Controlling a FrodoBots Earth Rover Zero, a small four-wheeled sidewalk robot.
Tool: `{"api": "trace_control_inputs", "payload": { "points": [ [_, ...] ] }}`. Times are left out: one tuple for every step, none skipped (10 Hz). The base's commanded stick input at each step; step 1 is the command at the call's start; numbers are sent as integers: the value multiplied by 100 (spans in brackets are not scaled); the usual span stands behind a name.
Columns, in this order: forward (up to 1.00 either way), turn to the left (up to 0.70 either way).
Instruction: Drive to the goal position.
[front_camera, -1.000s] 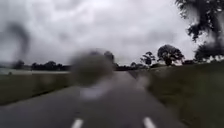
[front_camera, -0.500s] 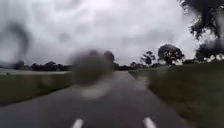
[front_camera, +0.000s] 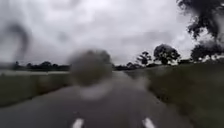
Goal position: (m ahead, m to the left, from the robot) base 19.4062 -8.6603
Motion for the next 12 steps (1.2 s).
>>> {"api": "trace_control_inputs", "payload": {
  "points": [
    [100, 0],
    [100, 0],
    [100, 0],
    [100, 0],
    [100, 0],
    [100, 0],
    [100, 0],
    [100, 0],
    [100, 0],
    [100, 0],
    [100, 0],
    [100, 0]
  ]
}}
